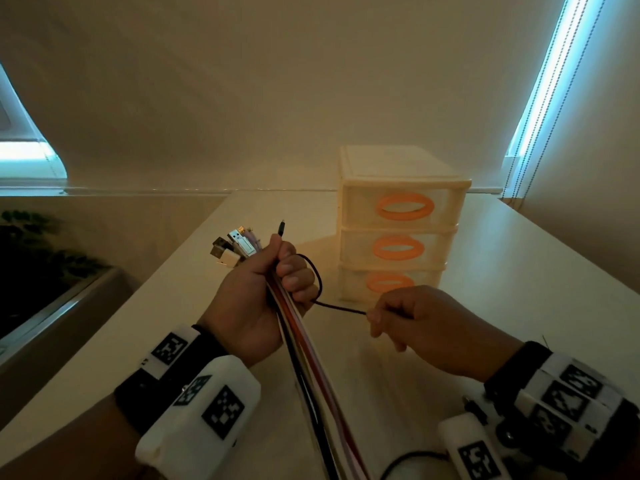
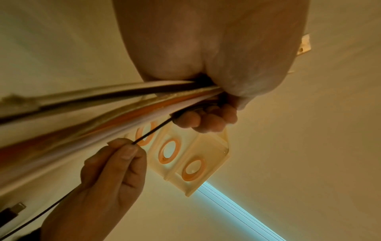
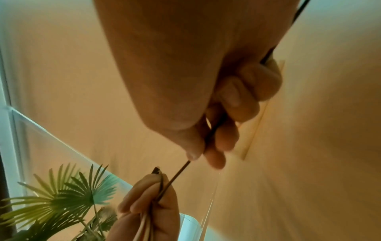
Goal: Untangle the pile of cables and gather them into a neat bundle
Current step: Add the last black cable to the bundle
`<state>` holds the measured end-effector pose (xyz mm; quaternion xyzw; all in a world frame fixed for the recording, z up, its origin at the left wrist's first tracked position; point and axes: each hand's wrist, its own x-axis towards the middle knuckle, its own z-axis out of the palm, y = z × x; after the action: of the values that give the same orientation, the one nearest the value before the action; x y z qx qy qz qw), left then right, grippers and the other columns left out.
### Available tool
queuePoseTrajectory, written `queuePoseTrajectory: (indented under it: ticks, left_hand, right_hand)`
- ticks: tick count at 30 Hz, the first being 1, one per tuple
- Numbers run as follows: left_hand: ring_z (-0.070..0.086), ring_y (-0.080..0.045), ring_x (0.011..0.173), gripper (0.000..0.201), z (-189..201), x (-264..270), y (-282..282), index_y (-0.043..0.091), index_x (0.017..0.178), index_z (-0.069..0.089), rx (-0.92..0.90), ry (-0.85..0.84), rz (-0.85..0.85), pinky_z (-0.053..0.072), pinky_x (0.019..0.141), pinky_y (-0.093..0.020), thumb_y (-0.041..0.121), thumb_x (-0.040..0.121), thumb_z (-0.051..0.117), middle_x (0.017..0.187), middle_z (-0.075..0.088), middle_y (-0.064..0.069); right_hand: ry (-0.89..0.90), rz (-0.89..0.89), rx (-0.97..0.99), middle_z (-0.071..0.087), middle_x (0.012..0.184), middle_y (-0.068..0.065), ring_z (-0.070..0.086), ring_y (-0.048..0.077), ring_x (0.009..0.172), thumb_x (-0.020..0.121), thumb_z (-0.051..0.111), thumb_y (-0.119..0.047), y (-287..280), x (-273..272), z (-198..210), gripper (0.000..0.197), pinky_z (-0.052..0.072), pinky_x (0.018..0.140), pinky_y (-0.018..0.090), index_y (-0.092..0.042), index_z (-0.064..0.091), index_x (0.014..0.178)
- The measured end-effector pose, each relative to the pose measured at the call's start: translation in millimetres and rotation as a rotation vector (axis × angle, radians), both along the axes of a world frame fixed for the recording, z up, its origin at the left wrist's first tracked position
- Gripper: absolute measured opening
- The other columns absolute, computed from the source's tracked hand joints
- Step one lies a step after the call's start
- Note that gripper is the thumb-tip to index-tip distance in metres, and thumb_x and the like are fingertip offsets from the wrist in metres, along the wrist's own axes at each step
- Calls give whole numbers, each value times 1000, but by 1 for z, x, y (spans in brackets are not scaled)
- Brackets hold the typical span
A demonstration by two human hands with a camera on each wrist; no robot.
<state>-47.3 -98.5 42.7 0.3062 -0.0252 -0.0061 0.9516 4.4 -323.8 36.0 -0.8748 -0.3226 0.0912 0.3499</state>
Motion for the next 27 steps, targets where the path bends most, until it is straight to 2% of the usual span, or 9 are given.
queuePoseTrajectory:
  ticks: [4,11,13,15,17,20,23,25,27]
  left_hand:
    - [36,-6,46,38,2,-1,3,17,73,47,3,-22,-21,33,46,-19,34,106,40,61,36,8]
    - [48,-15,50,36,2,-8,-2,15,71,50,370,-14,-214,39,52,-25,31,102,43,64,53,-2]
    - [70,-34,83,37,-1,-14,-13,11,71,52,522,-28,-351,57,72,-33,28,103,44,94,70,-21]
    - [61,-45,120,38,-4,-19,-20,8,74,55,521,-61,-455,51,104,-44,27,104,43,125,62,-33]
    - [61,-41,118,36,-4,-19,-22,6,77,56,446,-65,-430,41,113,-49,28,103,43,118,65,-28]
    - [67,-29,95,36,2,-17,-22,8,79,52,309,-89,-253,56,90,-40,31,105,44,102,68,-20]
    - [63,-34,122,40,10,-16,-19,11,77,50,172,-69,-90,59,90,-39,38,104,39,132,62,-27]
    - [66,-35,117,41,11,-15,-18,10,75,49,79,-38,2,58,92,-36,37,104,41,120,69,-23]
    - [72,-27,88,40,10,-13,-18,11,73,49,51,-4,68,61,72,-31,36,104,44,86,67,-11]
  right_hand:
    - [197,145,4,67,68,-6,53,4,59,102,54,-25,-4,-2,6,22,42,59,14,-26,74,92]
    - [-210,-372,33,61,63,-4,54,6,56,93,62,-48,-7,11,6,37,37,52,16,-18,65,71]
    - [-318,-379,166,61,63,-7,57,6,60,93,63,-42,2,3,9,30,39,55,18,-20,65,73]
    - [-358,-331,332,65,68,-8,62,7,66,94,64,-34,12,-7,11,19,49,61,22,-22,70,80]
    - [-341,-214,492,68,71,-7,64,9,68,94,64,-25,20,-18,10,14,53,63,23,-21,72,84]
    - [-306,58,549,70,78,-14,67,3,75,98,61,-12,26,-32,5,19,49,69,10,-22,75,102]
    - [-173,219,346,67,78,-28,61,-2,66,101,55,-12,26,-34,2,31,44,65,8,-25,68,126]
    - [-164,192,218,66,74,-29,62,-4,69,101,57,-19,20,-27,5,25,43,68,9,-36,71,114]
    - [-178,37,189,69,72,-19,64,0,71,97,63,-31,15,-18,4,16,48,68,17,-39,73,86]
